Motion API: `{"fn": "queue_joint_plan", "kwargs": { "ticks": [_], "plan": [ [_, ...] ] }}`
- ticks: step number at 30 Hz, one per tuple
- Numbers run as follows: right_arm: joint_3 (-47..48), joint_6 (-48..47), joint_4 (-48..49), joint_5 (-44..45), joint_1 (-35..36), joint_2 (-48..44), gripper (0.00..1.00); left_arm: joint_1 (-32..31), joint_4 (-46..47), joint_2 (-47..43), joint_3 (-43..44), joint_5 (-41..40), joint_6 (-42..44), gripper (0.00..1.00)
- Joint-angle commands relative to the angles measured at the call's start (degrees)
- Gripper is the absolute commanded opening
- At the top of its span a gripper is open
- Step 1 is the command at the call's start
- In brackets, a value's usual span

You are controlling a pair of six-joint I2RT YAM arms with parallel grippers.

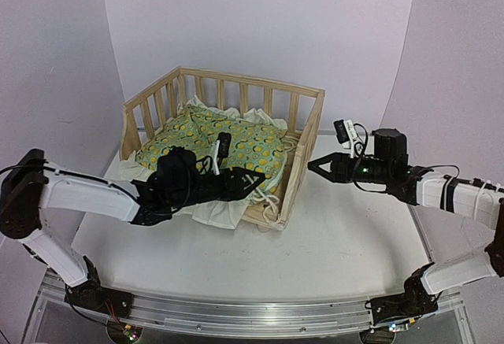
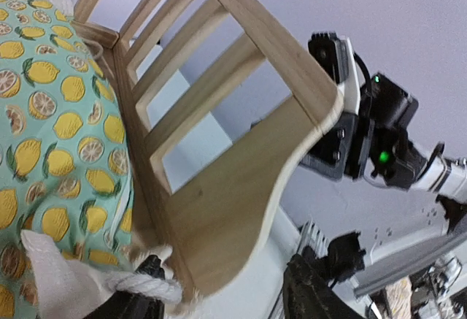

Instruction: Set up the pet bed

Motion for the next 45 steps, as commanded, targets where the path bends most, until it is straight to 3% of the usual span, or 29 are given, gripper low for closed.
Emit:
{"fn": "queue_joint_plan", "kwargs": {
  "ticks": [1,5,8,10,14,18,22,29,38,45],
  "plan": [
    [-0.6,-0.7,0.1,0.5,-0.1,-3.7,0.38,0.9,-18.9,-13.0,-3.8,7.1,4.6,0.62],
    [-0.4,-1.6,-2.2,1.5,-0.1,-5.8,0.40,5.2,-37.9,-16.3,1.2,8.7,9.0,0.62],
    [0.7,-2.7,-4.4,2.2,-0.1,-6.0,0.40,5.7,-44.1,-18.9,2.4,2.0,13.2,0.63],
    [1.1,-3.3,-5.6,2.4,-0.1,-6.1,0.40,5.8,-47.2,-19.9,3.5,1.7,19.1,0.59],
    [0.7,-3.6,-5.9,2.5,0.0,-6.4,0.40,4.6,-41.5,-25.2,-0.4,3.6,38.2,0.59],
    [0.5,-3.6,-6.4,2.4,-0.1,-6.6,0.40,-3.2,-29.1,-26.9,-6.2,2.4,61.2,0.59],
    [0.5,-4.1,-7.8,2.9,-0.1,-7.9,0.41,-11.3,-27.6,-19.4,-4.0,2.3,74.5,0.58],
    [-0.5,-4.5,-8.6,3.1,-0.1,-9.1,0.41,-20.0,-28.2,-5.3,1.0,-7.8,95.6,0.57],
    [-1.7,-4.6,-9.1,2.5,-0.1,-12.1,0.42,-20.9,-31.5,9.3,7.2,-20.6,116.0,0.59],
    [-2.7,-4.4,-9.5,2.6,-0.1,-15.8,0.43,-19.9,-31.9,15.7,10.8,-26.9,124.7,0.60]
  ]
}}
